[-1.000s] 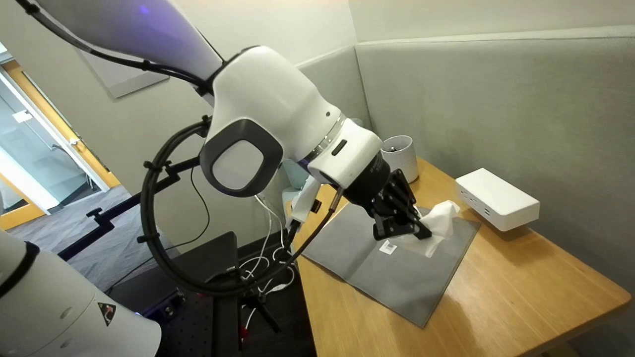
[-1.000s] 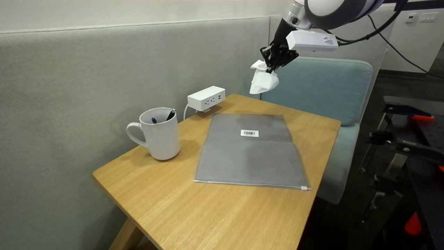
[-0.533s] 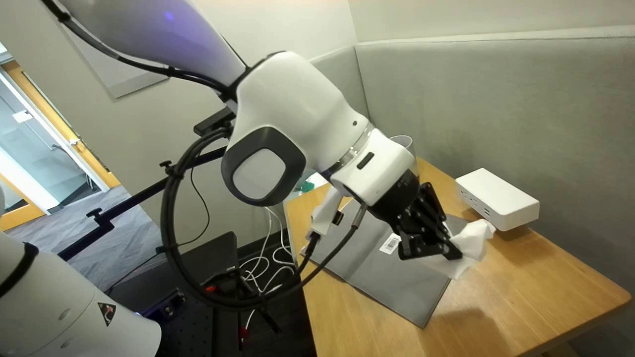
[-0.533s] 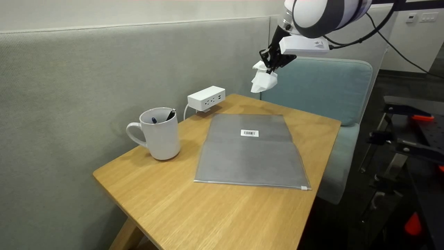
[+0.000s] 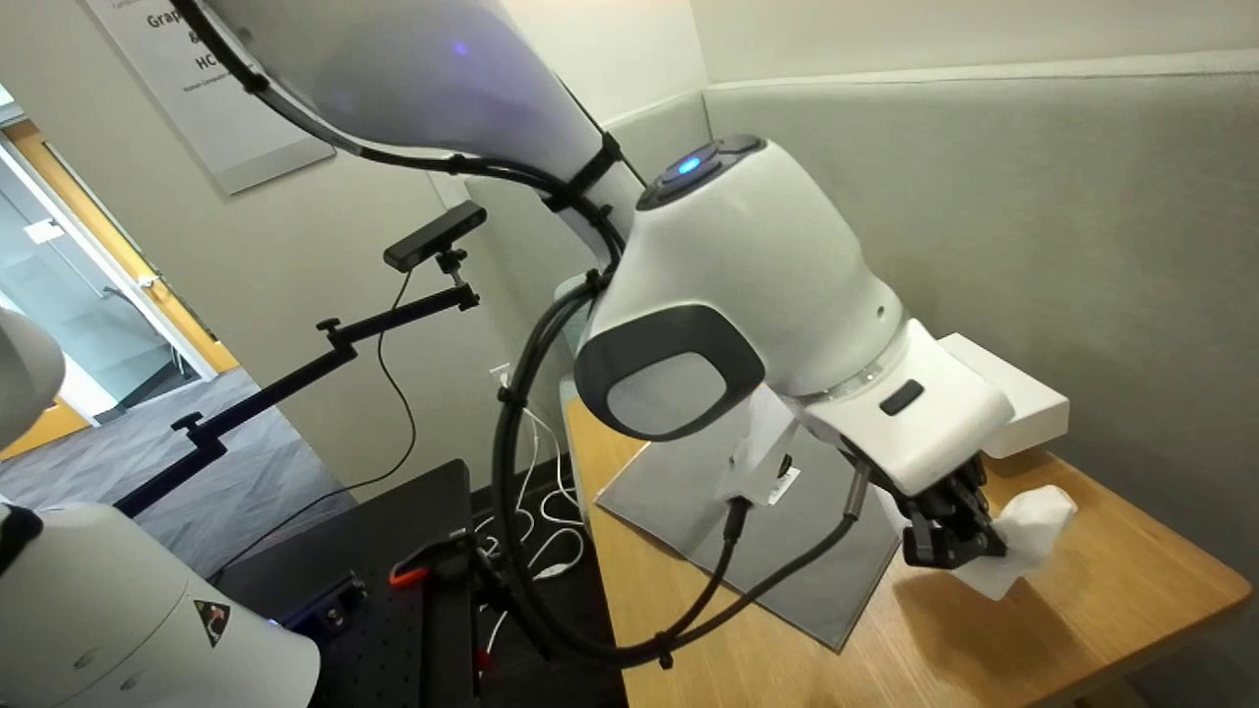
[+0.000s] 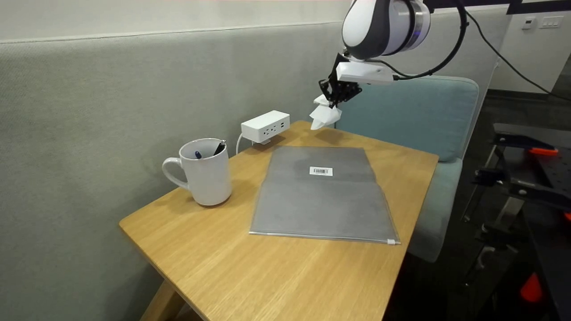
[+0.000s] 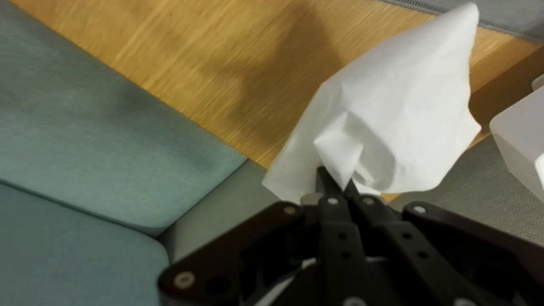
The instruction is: Move the white napkin to the right
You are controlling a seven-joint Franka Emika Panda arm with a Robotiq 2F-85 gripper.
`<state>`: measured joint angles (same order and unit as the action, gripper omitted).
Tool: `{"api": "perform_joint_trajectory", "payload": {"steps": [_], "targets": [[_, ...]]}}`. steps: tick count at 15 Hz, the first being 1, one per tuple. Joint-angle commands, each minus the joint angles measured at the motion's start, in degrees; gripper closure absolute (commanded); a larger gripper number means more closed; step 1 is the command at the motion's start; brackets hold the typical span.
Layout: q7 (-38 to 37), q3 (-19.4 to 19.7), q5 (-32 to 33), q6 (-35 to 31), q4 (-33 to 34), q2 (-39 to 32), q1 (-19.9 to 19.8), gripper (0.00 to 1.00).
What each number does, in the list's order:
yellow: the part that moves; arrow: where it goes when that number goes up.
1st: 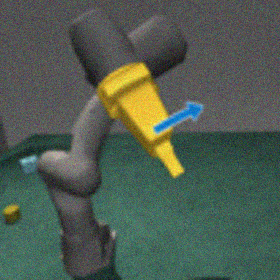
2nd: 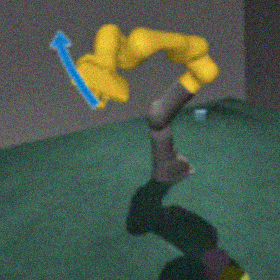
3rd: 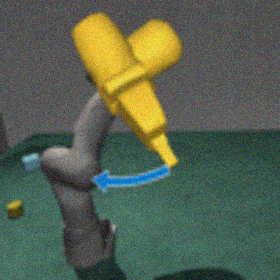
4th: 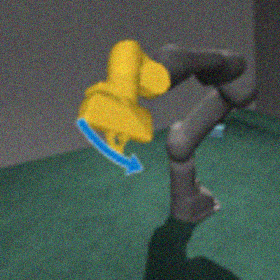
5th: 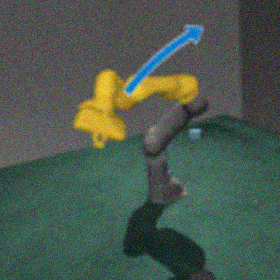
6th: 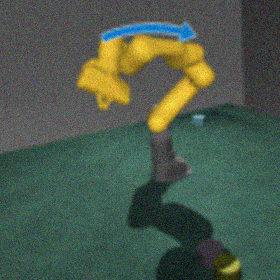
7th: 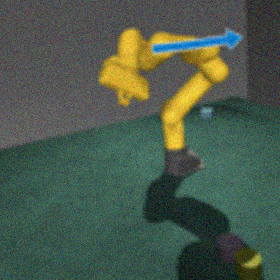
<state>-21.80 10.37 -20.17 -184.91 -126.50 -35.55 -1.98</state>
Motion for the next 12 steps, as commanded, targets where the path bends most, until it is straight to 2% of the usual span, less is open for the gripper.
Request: {"api": "perform_joint_trajectory", "payload": {"steps": [1,3,6,12], "targets": [[1.5,-4.8,0.2,2.6,4.8,-3.3,-6.1,1.0],[1.7,-6.5,0.1,3.8,5.8,-4.1,-8.3,0.72],[1.8,-7.0,0.0,4.7,5.9,-3.9,-8.9,0.53],[1.8,-6.5,-0.2,6.4,3.2,0.3,-8.3,0.07]]}}
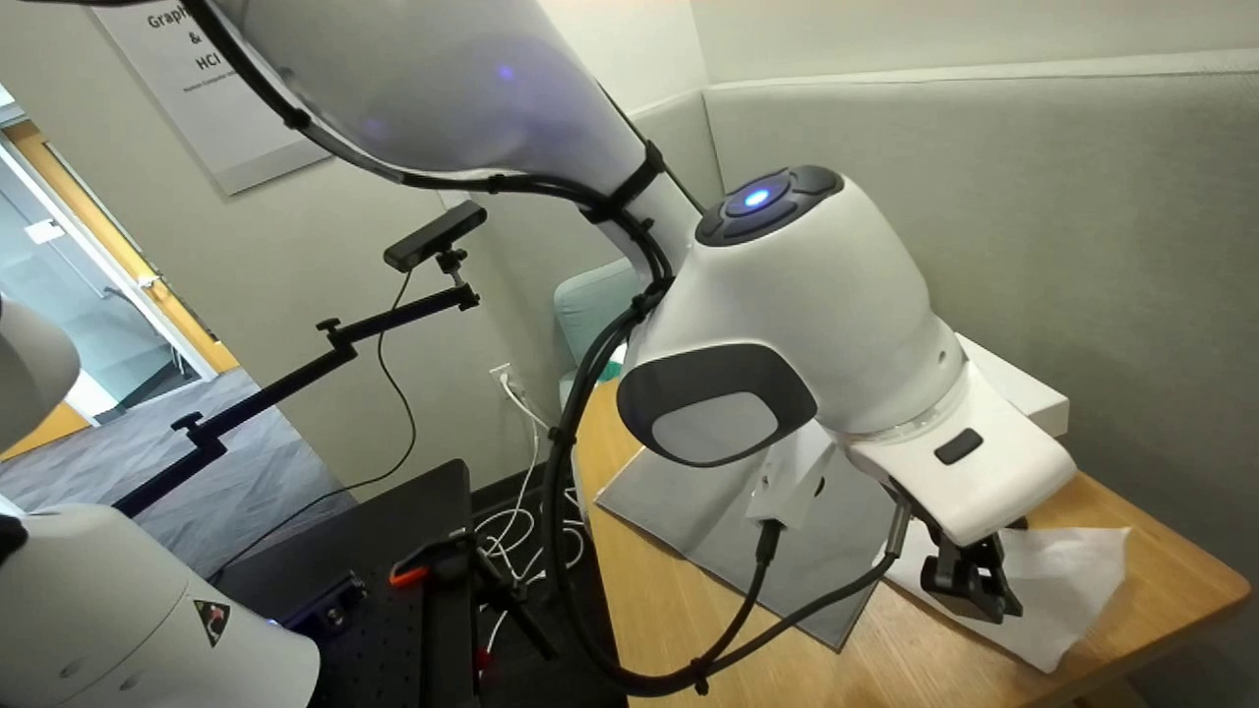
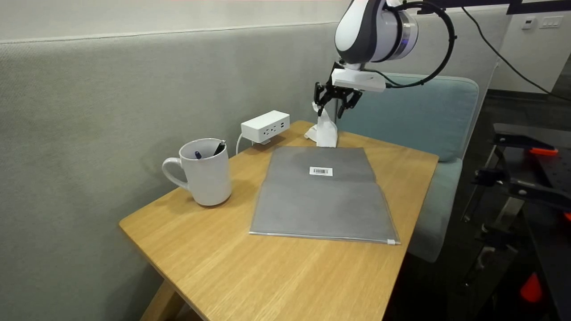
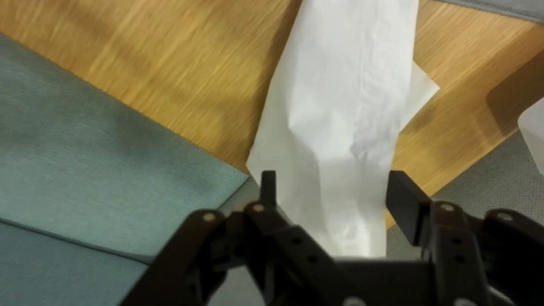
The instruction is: Move the white napkin to the right
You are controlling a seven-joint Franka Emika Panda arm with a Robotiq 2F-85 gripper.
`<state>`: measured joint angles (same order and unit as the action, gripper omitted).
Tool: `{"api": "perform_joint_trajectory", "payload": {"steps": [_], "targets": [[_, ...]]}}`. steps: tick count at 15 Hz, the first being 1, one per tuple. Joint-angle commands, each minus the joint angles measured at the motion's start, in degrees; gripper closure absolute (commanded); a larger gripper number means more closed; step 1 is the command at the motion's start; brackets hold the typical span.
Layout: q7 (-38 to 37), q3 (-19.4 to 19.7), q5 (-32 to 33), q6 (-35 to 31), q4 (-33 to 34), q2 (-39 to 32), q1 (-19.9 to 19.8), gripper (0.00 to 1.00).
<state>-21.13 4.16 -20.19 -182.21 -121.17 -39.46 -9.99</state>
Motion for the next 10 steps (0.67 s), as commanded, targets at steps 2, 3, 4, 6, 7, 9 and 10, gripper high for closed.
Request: {"api": "perform_joint_trajectory", "payload": {"steps": [2,3,4,6,7,9,10], "targets": [[2.3,-1.5,0.2,6.6,-3.9,7.4,-1.5,0.0],[3.1,-1.7,0.4,8.7,-4.7,9.0,-1.7,0.0],[4.1,-1.3,0.9,11.6,-6.5,11.6,-1.3,0.0],[6.1,0.9,2.5,16.5,-10.0,16.4,0.4,0.0],[7.0,1.6,3.6,18.0,-11.6,18.7,0.8,0.0],[7.7,3.7,6.6,19.3,-15.5,23.5,2.1,0.0],[7.7,4.6,8.2,19.9,-16.8,25.6,2.4,0.0]]}}
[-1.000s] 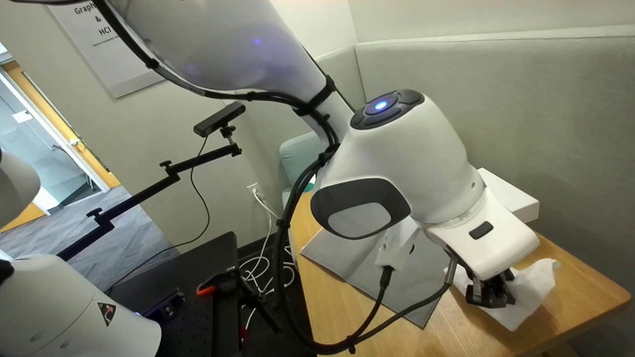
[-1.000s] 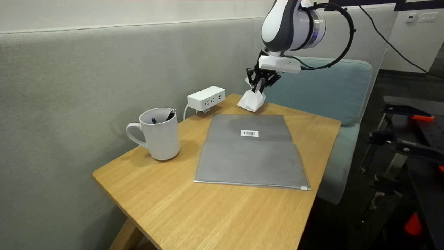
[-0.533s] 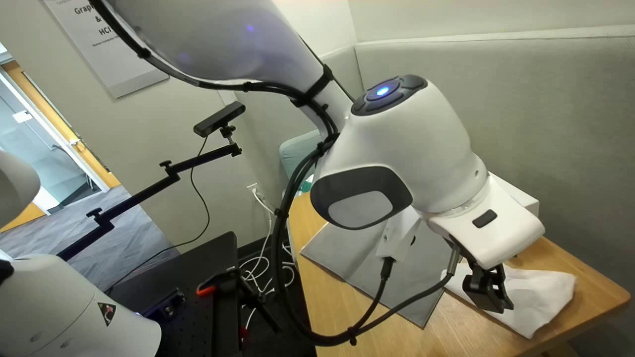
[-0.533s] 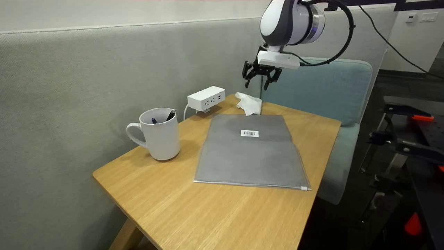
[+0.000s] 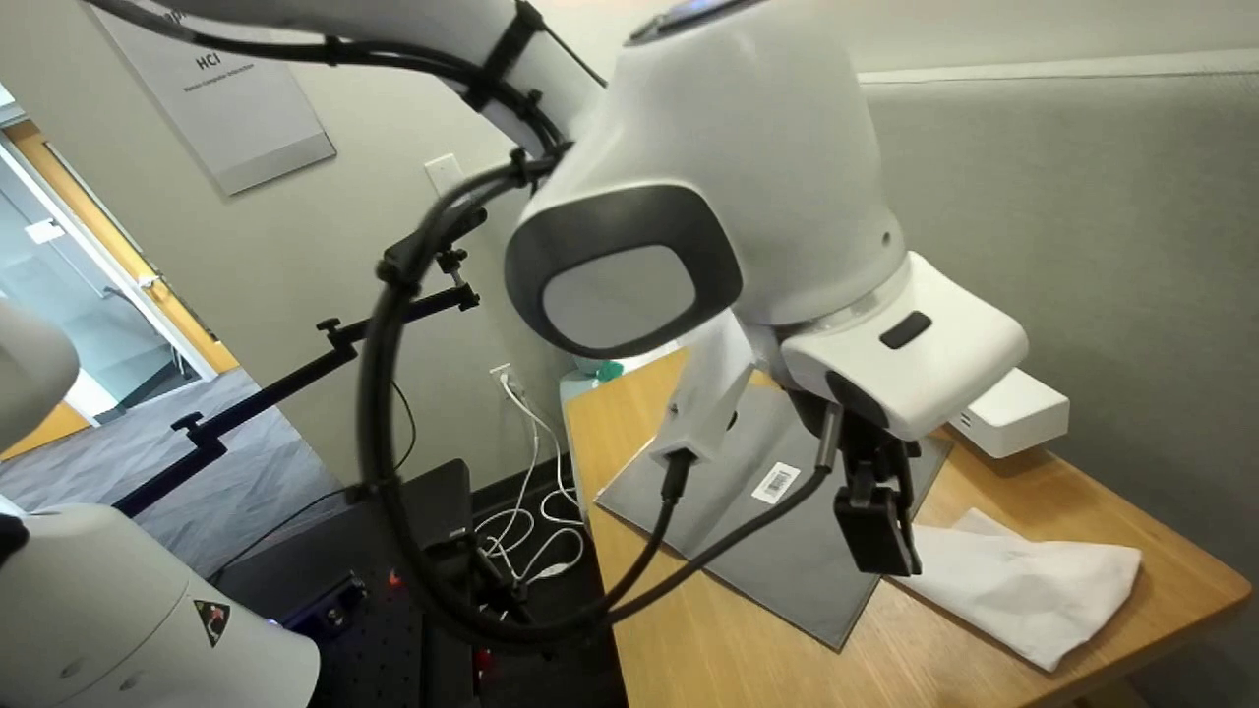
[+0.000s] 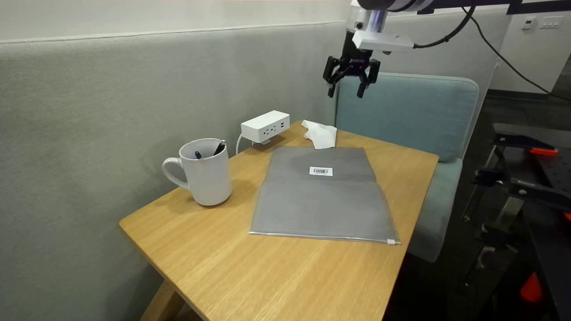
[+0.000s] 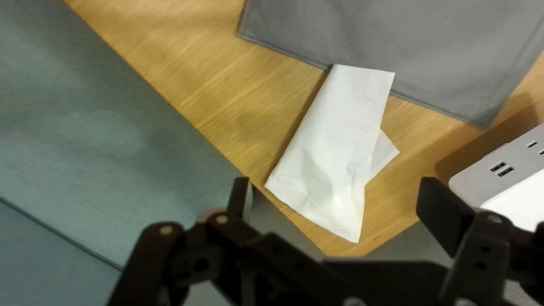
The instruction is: Move the white napkin to the right
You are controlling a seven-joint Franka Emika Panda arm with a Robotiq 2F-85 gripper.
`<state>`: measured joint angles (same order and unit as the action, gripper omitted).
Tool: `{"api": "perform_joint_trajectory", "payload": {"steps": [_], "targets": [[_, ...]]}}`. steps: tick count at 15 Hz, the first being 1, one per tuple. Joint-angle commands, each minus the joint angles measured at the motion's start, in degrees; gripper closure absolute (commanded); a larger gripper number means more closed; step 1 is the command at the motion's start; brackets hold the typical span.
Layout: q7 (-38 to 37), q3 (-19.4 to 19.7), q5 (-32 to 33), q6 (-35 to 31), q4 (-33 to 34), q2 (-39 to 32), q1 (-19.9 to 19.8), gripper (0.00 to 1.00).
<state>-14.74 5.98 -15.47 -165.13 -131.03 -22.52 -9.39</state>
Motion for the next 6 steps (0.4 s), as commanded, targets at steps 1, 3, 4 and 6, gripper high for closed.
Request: {"api": "perform_joint_trajectory", "payload": {"steps": [1,3,4,6], "targets": [[1.0,3.4,4.8,3.4,-7.9,10.1,2.0,0.0],[0.6,4.3,7.2,4.8,-9.5,12.9,2.2,0.0],[0.5,4.6,8.3,5.3,-10.1,13.9,2.2,0.0],[0.8,4.3,9.1,6.6,-10.9,15.6,1.8,0.0]]}}
